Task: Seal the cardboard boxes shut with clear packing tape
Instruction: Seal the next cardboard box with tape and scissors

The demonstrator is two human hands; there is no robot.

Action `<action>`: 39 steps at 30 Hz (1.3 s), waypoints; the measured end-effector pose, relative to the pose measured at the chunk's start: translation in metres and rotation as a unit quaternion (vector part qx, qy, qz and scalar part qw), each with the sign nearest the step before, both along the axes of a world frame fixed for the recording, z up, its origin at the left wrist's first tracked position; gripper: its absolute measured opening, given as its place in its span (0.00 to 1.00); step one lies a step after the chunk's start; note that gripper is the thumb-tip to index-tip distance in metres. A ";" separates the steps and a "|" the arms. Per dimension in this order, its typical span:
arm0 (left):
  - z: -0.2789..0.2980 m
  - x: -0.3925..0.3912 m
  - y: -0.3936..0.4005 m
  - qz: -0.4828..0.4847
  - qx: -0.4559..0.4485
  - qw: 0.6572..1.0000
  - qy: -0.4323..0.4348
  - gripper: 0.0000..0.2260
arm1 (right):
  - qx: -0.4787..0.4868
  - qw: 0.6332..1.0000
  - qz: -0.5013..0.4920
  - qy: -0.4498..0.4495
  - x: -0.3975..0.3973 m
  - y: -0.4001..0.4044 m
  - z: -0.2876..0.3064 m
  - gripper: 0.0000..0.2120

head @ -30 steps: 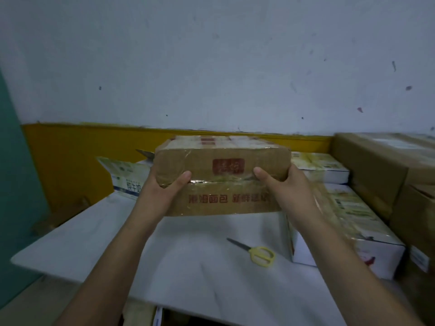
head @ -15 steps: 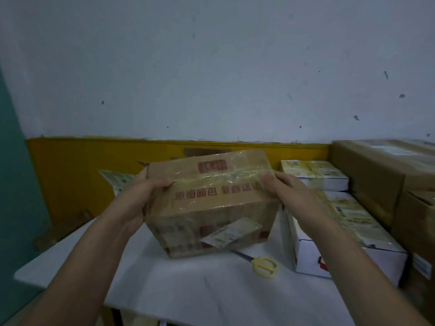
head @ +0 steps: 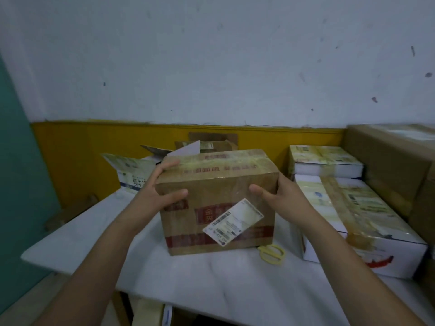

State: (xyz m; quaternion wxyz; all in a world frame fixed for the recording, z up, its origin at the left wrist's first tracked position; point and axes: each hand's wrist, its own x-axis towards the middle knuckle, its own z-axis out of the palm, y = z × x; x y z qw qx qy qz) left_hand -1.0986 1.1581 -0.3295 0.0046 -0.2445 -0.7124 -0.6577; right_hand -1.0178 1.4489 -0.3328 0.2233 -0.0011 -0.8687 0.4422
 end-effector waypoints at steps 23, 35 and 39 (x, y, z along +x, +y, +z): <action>0.052 -0.046 0.071 0.095 0.023 0.993 0.063 0.28 | 0.005 0.969 -0.228 0.091 -0.048 0.037 0.059 0.31; 0.032 -0.109 0.131 0.107 0.145 0.983 -0.032 0.21 | 0.041 0.979 -0.200 0.030 -0.153 0.090 0.081 0.28; 0.022 -0.096 0.161 0.162 0.068 0.983 0.058 0.34 | -0.055 0.992 -0.105 -0.038 -0.186 0.108 0.087 0.33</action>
